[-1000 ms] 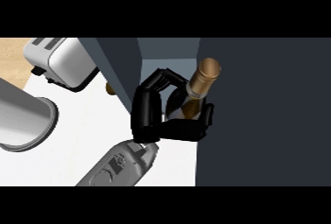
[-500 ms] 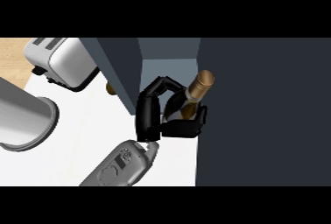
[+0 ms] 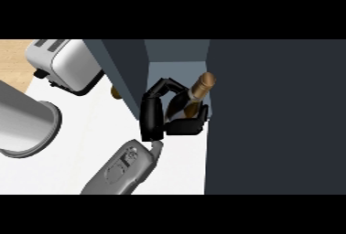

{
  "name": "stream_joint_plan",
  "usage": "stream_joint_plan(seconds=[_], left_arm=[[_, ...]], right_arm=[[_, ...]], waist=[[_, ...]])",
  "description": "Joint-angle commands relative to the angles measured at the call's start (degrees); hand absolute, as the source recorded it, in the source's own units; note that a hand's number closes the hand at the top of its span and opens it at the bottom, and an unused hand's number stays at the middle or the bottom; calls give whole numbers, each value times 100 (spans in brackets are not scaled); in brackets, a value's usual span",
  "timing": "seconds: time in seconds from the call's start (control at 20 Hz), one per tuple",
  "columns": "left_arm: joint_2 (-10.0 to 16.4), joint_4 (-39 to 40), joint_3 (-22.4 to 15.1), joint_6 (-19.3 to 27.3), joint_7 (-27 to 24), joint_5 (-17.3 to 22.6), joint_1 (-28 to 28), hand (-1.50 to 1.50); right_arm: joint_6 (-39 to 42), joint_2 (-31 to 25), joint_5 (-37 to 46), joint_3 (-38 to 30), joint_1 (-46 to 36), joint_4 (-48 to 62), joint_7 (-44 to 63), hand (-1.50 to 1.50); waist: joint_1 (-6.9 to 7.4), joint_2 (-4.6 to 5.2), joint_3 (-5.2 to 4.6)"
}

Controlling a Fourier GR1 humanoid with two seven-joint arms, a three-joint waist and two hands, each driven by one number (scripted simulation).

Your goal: Pick up the wine, place it into the cabinet and close the cabinet

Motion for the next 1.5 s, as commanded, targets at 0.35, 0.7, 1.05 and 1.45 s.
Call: stream_joint_plan(seconds=[0.35,0.7,1.05,1.45], left_arm=[[139,544,745,-317,-170,270,-394,150],[-1,1500,1002,-927,-540,736,-772,150],[-3,2873,1398,-1217,-1083,932,-1320,150],[59,3386,1899,-1114,-1105,580,-2115,150]], right_arm=[[-424,38,-79,241,86,-1141,759,-150],[25,-121,-631,-420,205,-601,101,-150],[-154,-56,-503,-180,-51,-604,363,-150],[-29,142,-124,131,260,-577,50,-150]], waist=[[21,-15,-2],[-27,8,1],[-104,36,-4],[-52,18,1]])
